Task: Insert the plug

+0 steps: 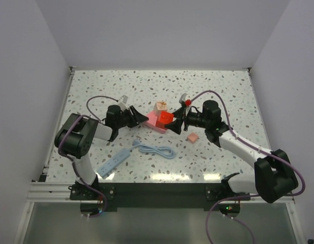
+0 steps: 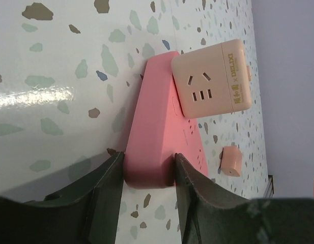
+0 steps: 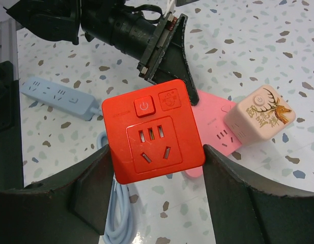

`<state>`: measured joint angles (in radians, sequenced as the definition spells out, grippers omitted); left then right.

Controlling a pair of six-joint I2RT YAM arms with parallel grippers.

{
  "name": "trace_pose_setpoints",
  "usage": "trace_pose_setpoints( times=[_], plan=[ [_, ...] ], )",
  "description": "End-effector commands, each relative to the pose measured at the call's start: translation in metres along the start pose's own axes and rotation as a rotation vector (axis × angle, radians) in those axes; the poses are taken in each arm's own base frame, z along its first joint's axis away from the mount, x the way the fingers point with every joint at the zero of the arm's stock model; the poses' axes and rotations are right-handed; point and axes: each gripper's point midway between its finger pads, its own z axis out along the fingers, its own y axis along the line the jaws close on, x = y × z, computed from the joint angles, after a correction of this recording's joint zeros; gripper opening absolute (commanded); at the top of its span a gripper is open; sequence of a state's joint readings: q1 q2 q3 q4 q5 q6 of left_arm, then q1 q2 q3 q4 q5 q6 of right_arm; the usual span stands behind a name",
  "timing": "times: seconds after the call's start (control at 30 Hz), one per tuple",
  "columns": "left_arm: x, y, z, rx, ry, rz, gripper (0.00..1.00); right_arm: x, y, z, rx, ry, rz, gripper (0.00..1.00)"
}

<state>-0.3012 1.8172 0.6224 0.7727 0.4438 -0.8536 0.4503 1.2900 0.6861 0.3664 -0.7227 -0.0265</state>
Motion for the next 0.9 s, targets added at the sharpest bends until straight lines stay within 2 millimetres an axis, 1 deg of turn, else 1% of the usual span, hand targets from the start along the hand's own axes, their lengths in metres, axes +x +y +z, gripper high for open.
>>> trace_pose_setpoints(
  times=[0.0, 0.03, 0.07, 0.1, 0.17, 0.2, 0.23, 0.27, 0.3, 0.33, 0.4, 0.47, 0.5, 0.53, 0.57, 0.6, 0.67, 0.7, 0.73, 0.77, 0.8, 0.87],
  plan=[
    [-0.009, -0.012, 0.009, 0.078, -0.002, 0.036, 0.17, -0.023, -0.006, 0.0, 0.02, -0.06, -0.068, 0.0],
    [-0.005, -0.014, 0.01, 0.1, 0.02, 0.04, 0.07, -0.023, -0.007, 0.001, 0.025, -0.055, -0.07, 0.0],
    [-0.003, -0.015, 0.01, 0.117, 0.031, 0.054, 0.02, -0.021, -0.009, 0.001, 0.029, -0.049, -0.066, 0.0],
    [-0.004, -0.019, 0.012, 0.136, 0.037, 0.068, 0.0, -0.02, -0.01, 0.002, 0.032, -0.043, -0.061, 0.0],
    [0.002, -0.019, 0.013, 0.157, 0.08, 0.106, 0.0, -0.012, -0.013, 0.004, 0.043, -0.028, -0.05, 0.0],
    [0.0, -0.022, 0.015, 0.17, 0.09, 0.126, 0.0, -0.011, -0.015, 0.005, 0.048, -0.024, -0.047, 0.0],
    [0.008, -0.021, 0.014, 0.176, 0.134, 0.133, 0.0, -0.004, -0.019, 0.006, 0.066, -0.009, -0.036, 0.0],
    [0.005, -0.022, 0.016, 0.187, 0.142, 0.184, 0.0, 0.0, -0.021, 0.006, 0.073, -0.002, -0.03, 0.0],
    [0.011, -0.016, 0.016, 0.172, 0.179, 0.187, 0.0, 0.004, -0.023, 0.007, 0.082, 0.005, -0.025, 0.0],
    [0.013, -0.014, 0.016, 0.182, 0.201, 0.237, 0.0, 0.012, -0.025, 0.008, 0.092, 0.02, -0.015, 0.0],
    [0.015, -0.007, 0.015, 0.169, 0.247, 0.26, 0.0, 0.019, -0.024, 0.009, 0.096, 0.039, -0.007, 0.0],
    [0.01, -0.004, 0.016, 0.177, 0.258, 0.314, 0.0, 0.028, -0.026, 0.011, 0.117, 0.062, -0.004, 0.0],
    [0.014, 0.001, 0.015, 0.171, 0.278, 0.31, 0.0, 0.032, -0.024, 0.013, 0.114, 0.072, -0.006, 0.0],
    [0.015, 0.001, 0.014, 0.185, 0.288, 0.325, 0.0, 0.035, -0.025, 0.013, 0.12, 0.082, -0.003, 0.0],
    [0.011, 0.001, 0.015, 0.194, 0.288, 0.329, 0.0, 0.04, -0.024, 0.015, 0.118, 0.094, 0.003, 0.0],
    [0.013, 0.002, 0.015, 0.207, 0.3, 0.323, 0.0, 0.042, -0.024, 0.017, 0.118, 0.1, 0.002, 0.0],
    [0.007, 0.003, 0.017, 0.211, 0.296, 0.334, 0.0, 0.046, -0.025, 0.019, 0.125, 0.108, 0.003, 0.0],
    [0.008, 0.008, 0.018, 0.185, 0.312, 0.324, 0.0, 0.051, -0.024, 0.02, 0.125, 0.117, 0.006, 0.0],
    [0.003, 0.008, 0.021, 0.182, 0.308, 0.354, 0.0, 0.054, -0.024, 0.02, 0.128, 0.12, 0.007, 0.0],
    [0.005, 0.011, 0.021, 0.168, 0.323, 0.346, 0.0, 0.055, -0.027, 0.021, 0.143, 0.12, 0.002, 0.0],
    [0.002, 0.013, 0.022, 0.158, 0.317, 0.35, 0.0, 0.059, -0.026, 0.022, 0.143, 0.126, 0.0, 0.0],
    [-0.001, 0.013, 0.024, 0.152, 0.324, 0.362, 0.0, 0.059, -0.027, 0.024, 0.145, 0.122, -0.004, 0.0]
  ],
)
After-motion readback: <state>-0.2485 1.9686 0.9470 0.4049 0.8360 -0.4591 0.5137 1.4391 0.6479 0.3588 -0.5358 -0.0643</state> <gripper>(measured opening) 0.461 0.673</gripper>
